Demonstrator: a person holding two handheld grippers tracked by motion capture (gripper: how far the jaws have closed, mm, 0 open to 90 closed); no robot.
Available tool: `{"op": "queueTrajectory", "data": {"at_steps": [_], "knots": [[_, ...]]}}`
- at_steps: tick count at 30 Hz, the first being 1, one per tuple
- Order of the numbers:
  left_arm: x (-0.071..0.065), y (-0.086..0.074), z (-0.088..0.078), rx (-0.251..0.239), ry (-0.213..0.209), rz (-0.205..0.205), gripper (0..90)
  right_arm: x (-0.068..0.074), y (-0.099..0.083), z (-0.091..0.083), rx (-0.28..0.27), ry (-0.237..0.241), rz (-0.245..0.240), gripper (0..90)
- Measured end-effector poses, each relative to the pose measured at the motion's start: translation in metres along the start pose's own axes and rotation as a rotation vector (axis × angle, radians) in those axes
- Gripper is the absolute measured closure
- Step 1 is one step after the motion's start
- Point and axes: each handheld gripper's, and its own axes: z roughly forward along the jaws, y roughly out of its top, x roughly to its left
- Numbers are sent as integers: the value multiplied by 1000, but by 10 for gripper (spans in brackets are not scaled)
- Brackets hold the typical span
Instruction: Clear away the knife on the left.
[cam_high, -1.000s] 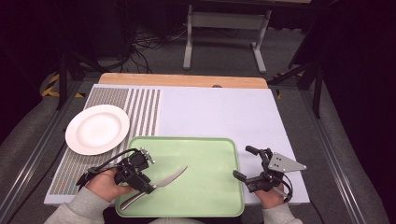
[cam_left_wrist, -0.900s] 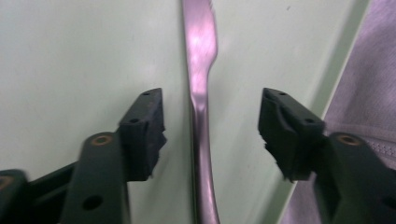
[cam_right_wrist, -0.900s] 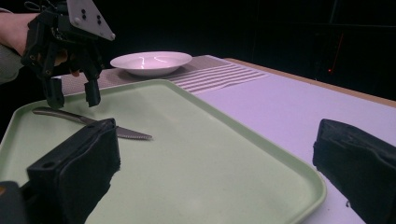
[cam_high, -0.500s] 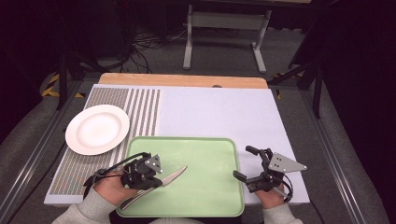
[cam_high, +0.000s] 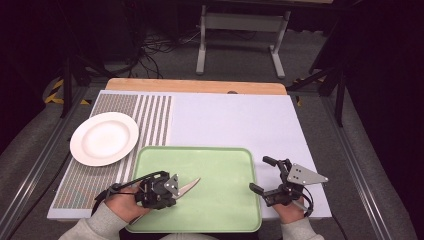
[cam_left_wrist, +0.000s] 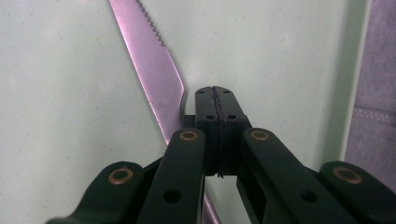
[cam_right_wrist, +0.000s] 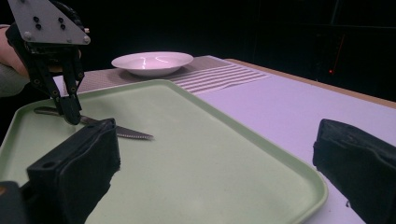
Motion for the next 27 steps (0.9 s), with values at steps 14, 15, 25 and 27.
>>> {"op": "queueTrajectory", "data": {"at_steps": [14,15,25,27], "knots": [[2,0,5,26,40,1,899,0,0,0,1,1,3,15],[2,0,5,25,38,-3,899,0,0,0,1,1,4,15],[6,-3,4,18,40,-30,899,0,0,0,1,1,4,15],[7,-5,3,16,38,-35,899,0,0,0,0,0,6,15]]}}
